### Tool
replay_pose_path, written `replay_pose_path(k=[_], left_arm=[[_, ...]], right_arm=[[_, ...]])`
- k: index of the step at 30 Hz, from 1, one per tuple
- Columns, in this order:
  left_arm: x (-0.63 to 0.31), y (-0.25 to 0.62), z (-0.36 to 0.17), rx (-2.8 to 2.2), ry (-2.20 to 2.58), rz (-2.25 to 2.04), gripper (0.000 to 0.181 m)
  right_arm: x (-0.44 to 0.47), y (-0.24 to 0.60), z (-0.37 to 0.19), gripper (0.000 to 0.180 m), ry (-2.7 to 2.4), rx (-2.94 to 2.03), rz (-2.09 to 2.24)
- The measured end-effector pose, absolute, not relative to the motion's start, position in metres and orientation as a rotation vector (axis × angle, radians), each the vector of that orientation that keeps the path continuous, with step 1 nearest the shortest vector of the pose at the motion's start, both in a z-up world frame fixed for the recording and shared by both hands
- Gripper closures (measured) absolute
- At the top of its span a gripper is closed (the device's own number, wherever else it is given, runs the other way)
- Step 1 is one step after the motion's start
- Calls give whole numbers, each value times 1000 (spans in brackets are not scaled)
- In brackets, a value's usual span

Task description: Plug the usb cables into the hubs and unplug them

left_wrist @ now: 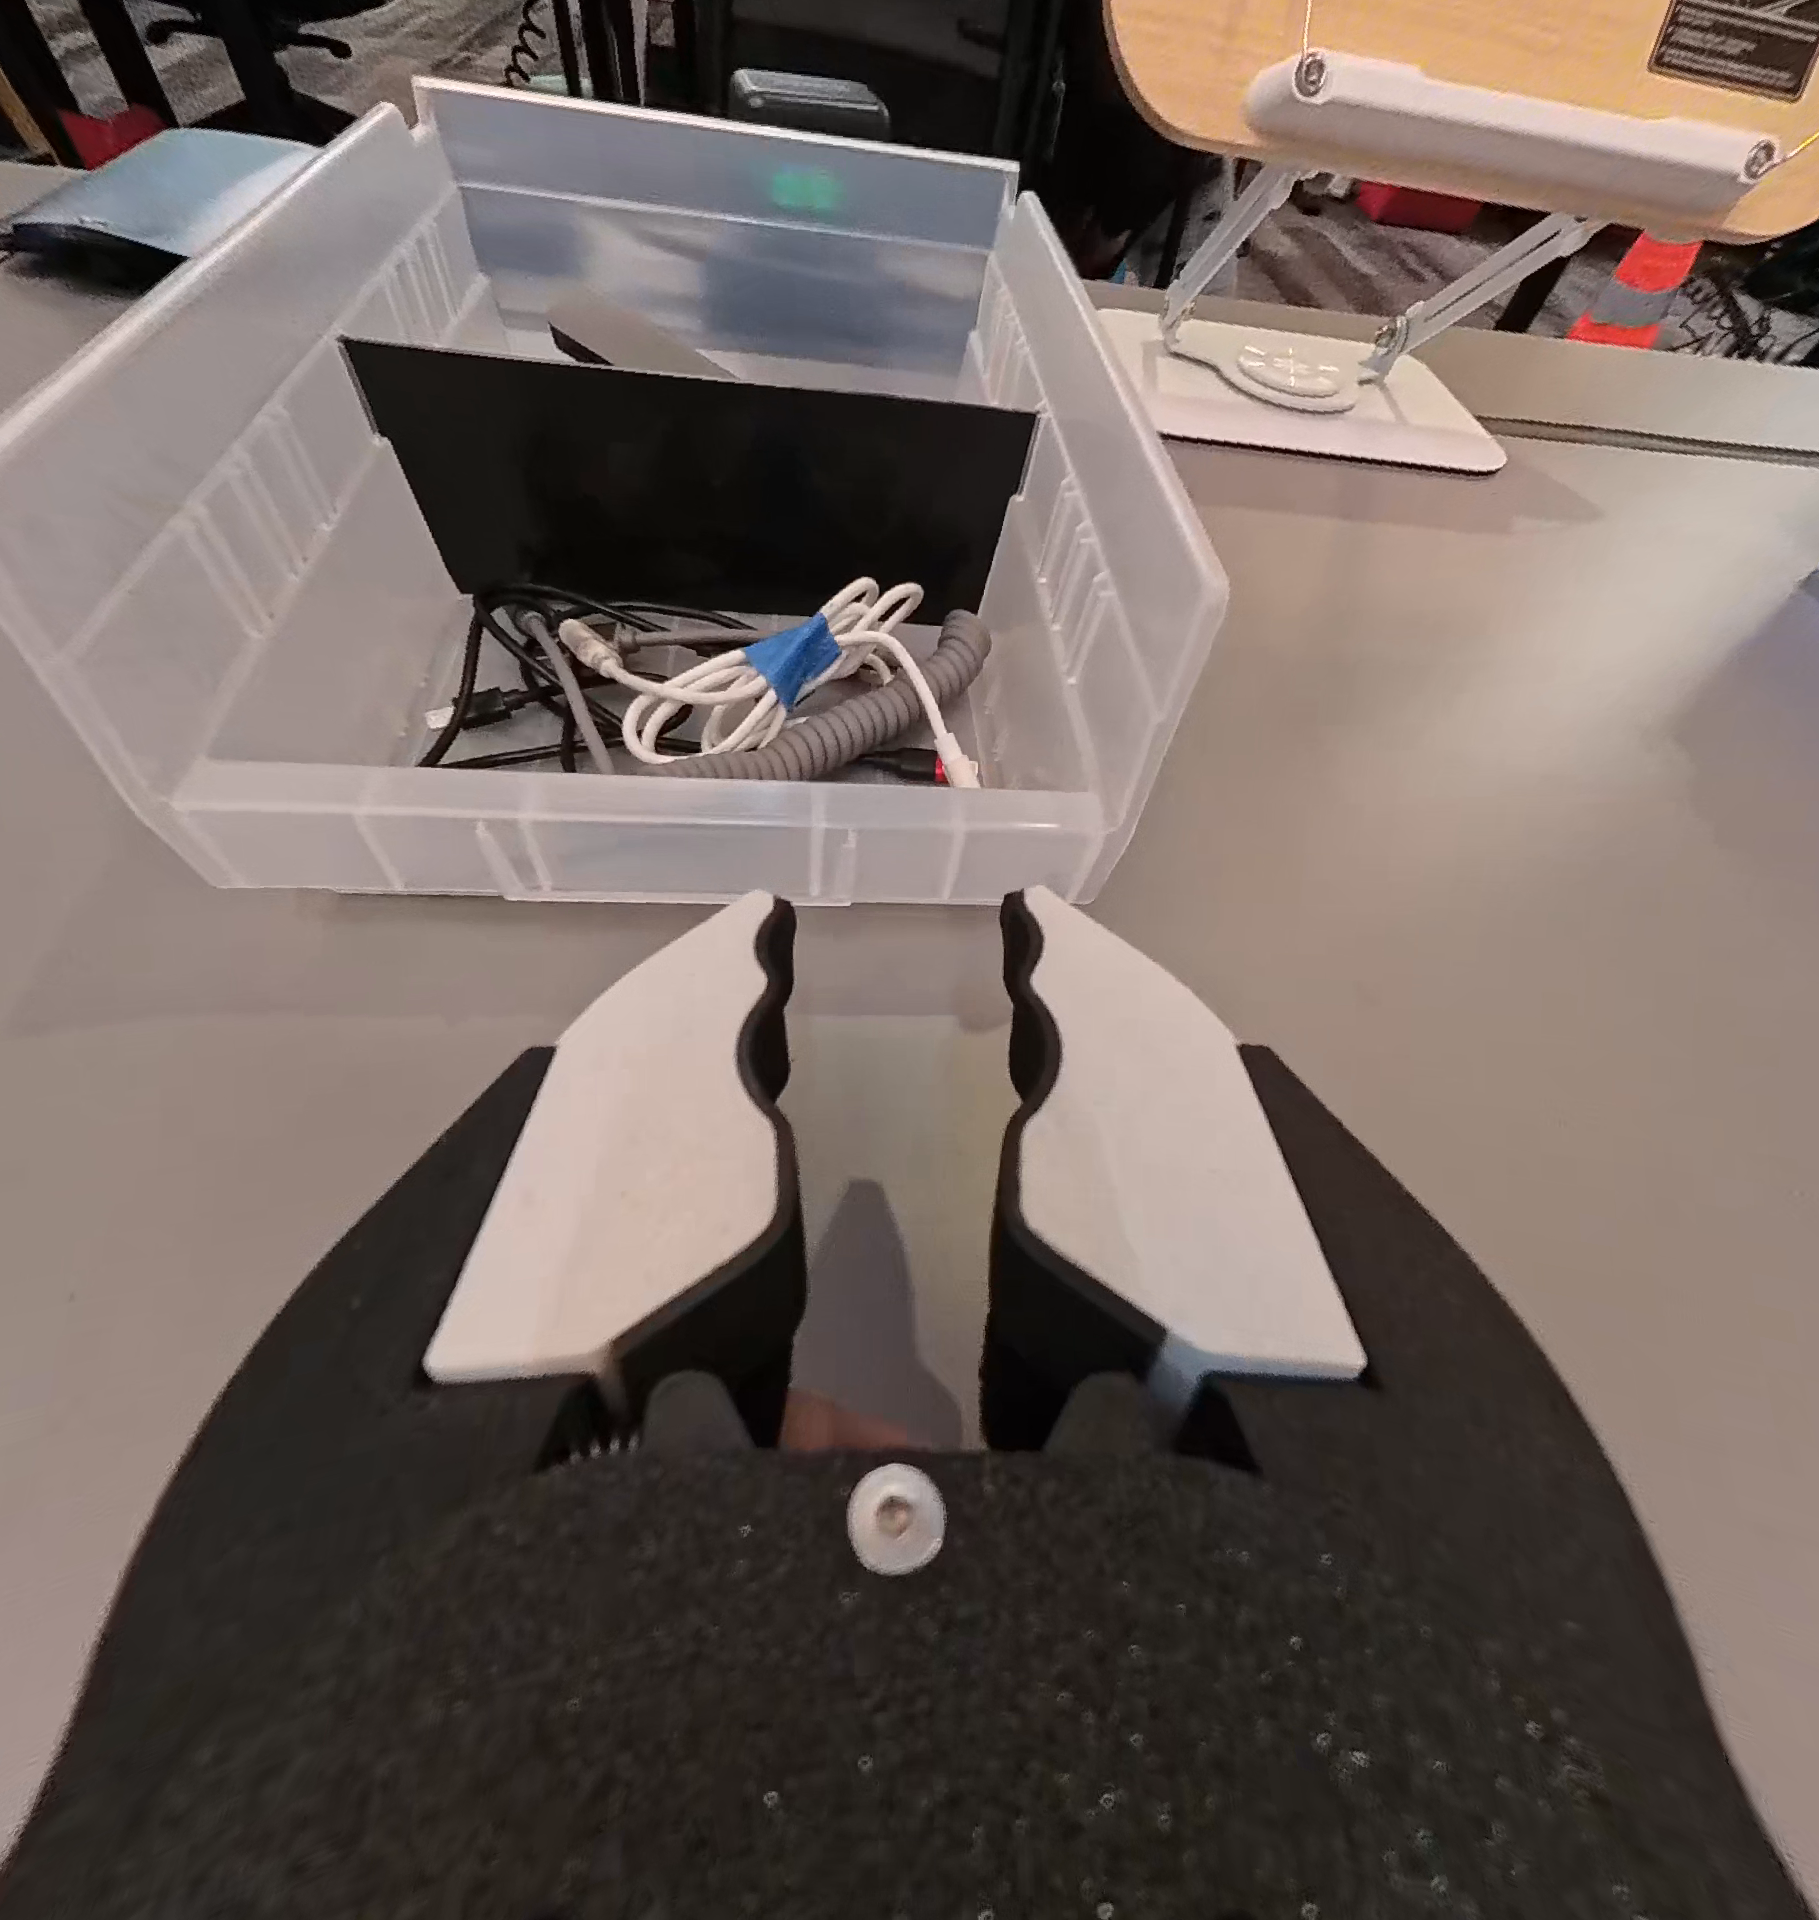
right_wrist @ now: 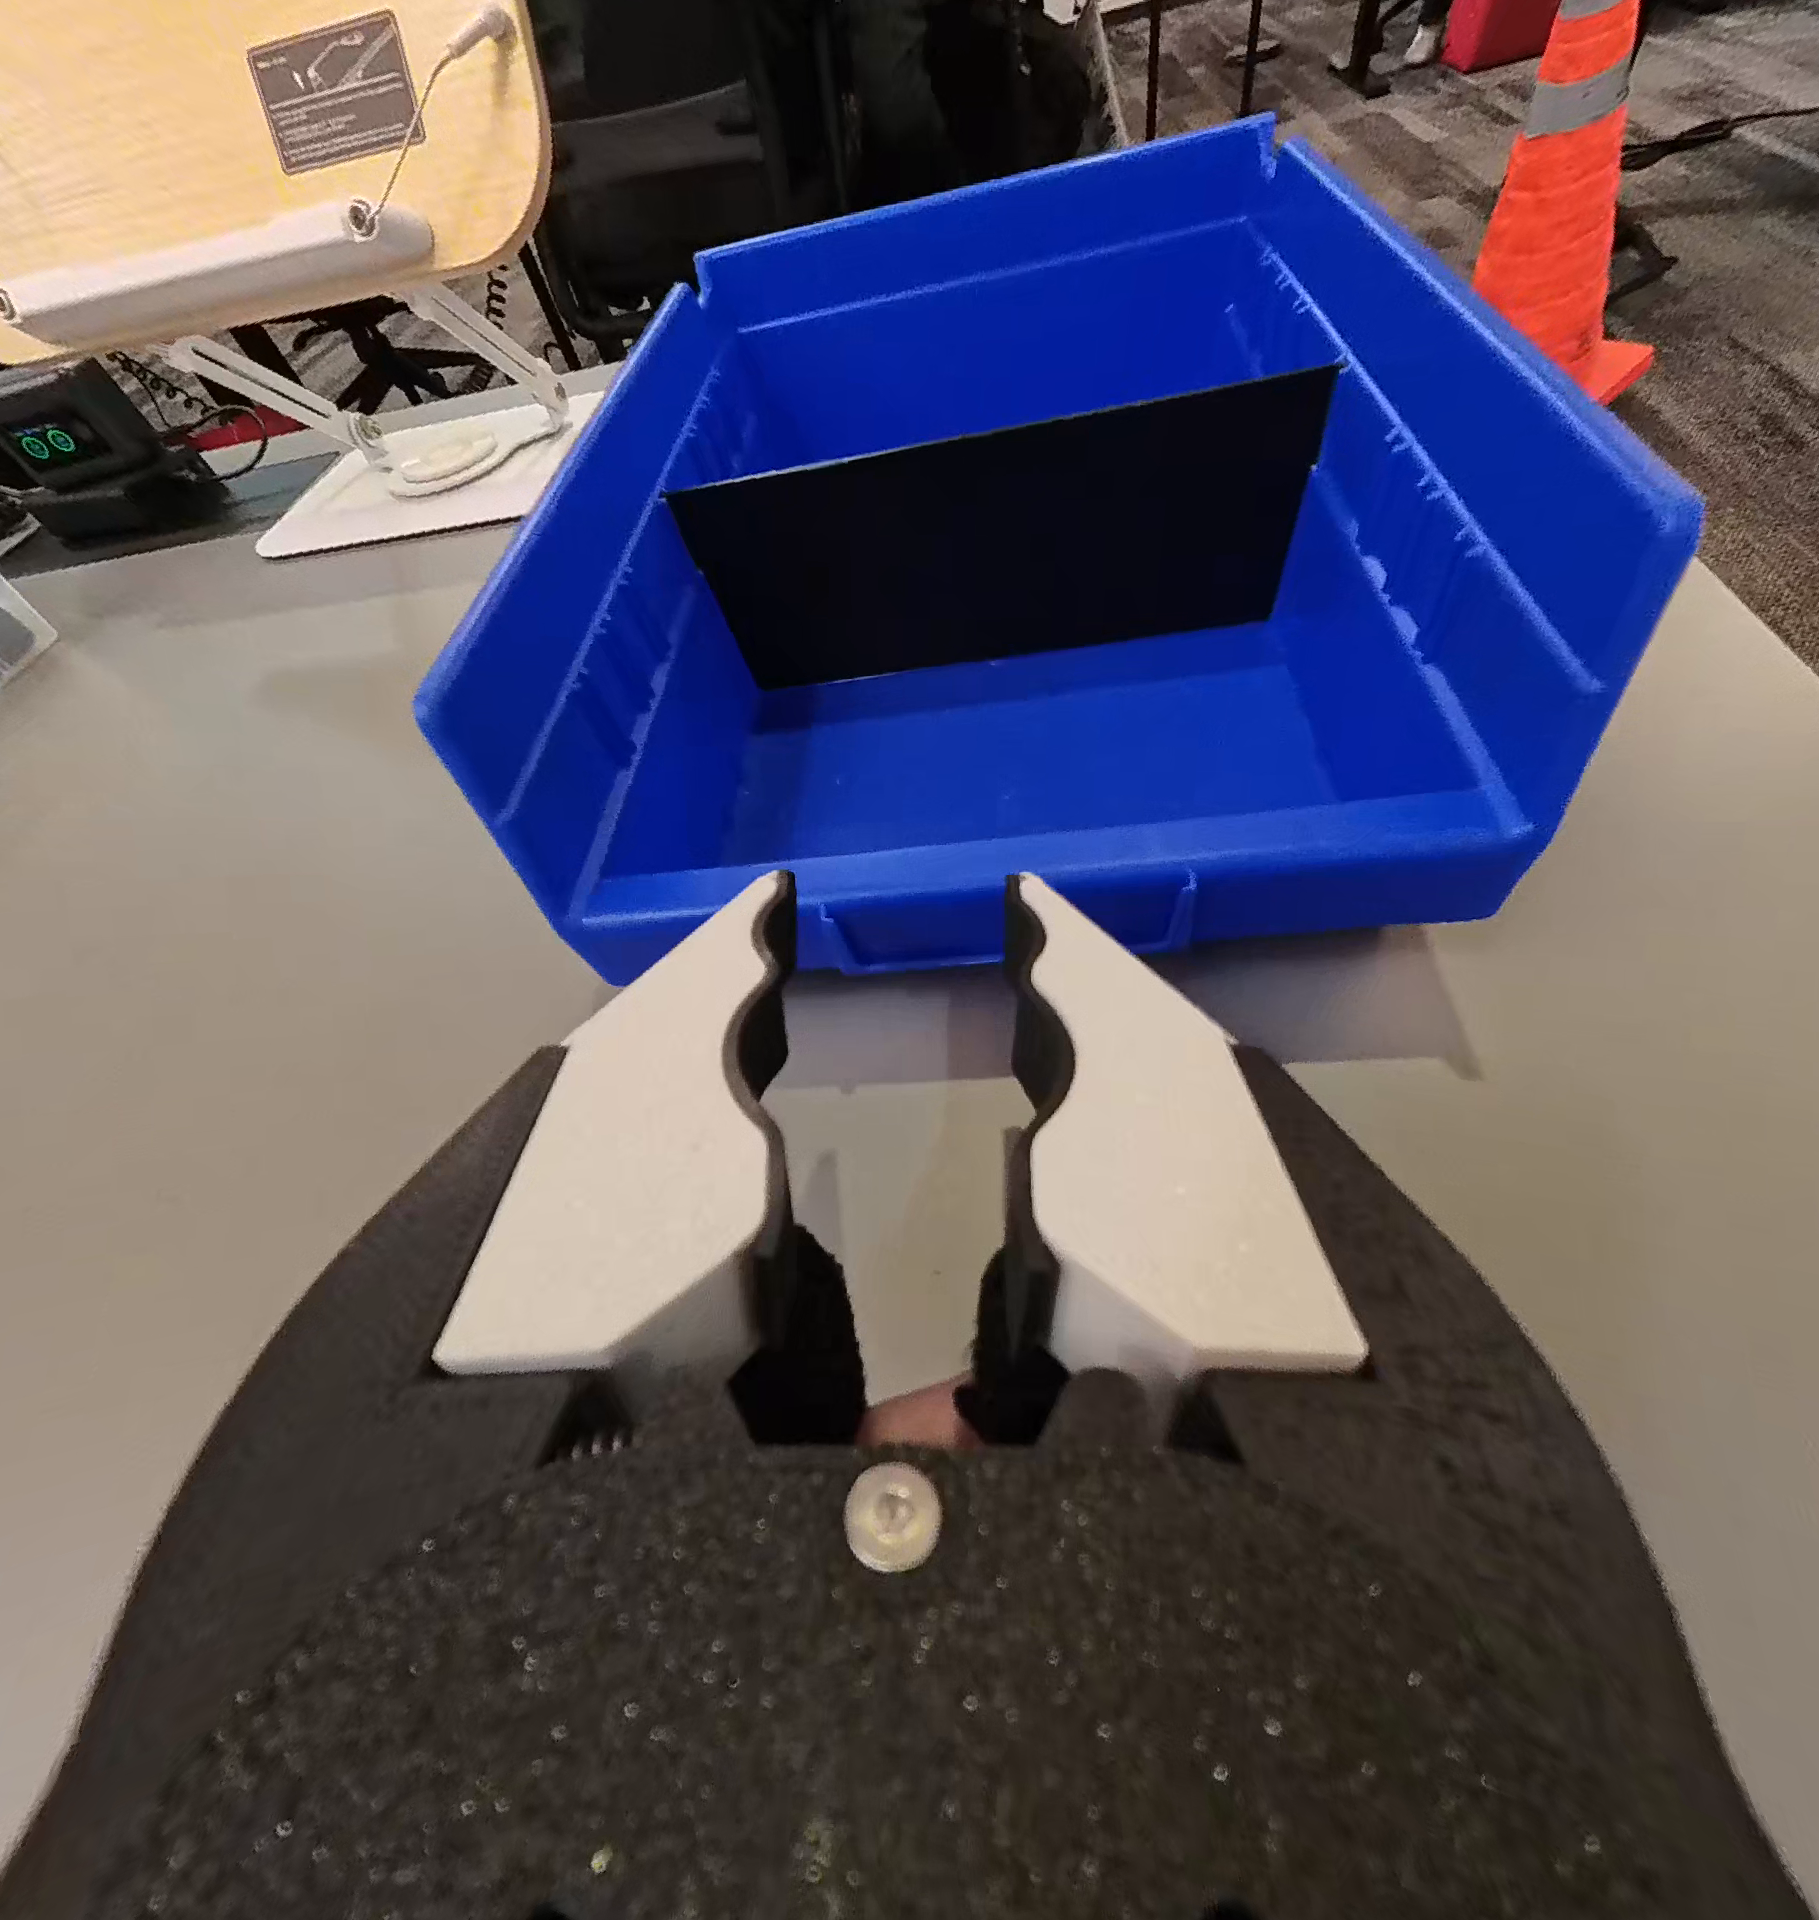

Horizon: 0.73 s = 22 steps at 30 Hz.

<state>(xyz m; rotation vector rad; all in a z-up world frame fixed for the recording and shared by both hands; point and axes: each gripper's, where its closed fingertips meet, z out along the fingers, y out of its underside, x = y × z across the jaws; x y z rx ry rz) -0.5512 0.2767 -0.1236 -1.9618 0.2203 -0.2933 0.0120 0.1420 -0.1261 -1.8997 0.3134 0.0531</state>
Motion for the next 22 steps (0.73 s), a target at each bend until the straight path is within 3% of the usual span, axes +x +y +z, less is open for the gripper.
replay_pose_path(k=[6,8,11,15,22], left_arm=[[-550,278,-118,-1946,187,-238,140],[-537,278,-106,-1911,178,-148,139],[-488,279,-80,-1823,221,48,131],[-398,288,-81,-1836,333,116,136],[-325,286,-109,-1915,445,75,136]], right_arm=[[7,139,-114,145,253,-1883,-27],[-37,135,-78,179,99,-1778,2],[-168,123,-25,180,-200,-1627,169],[-331,91,-4,180,-492,-1597,366],[-354,108,-15,180,-434,-1701,343]])
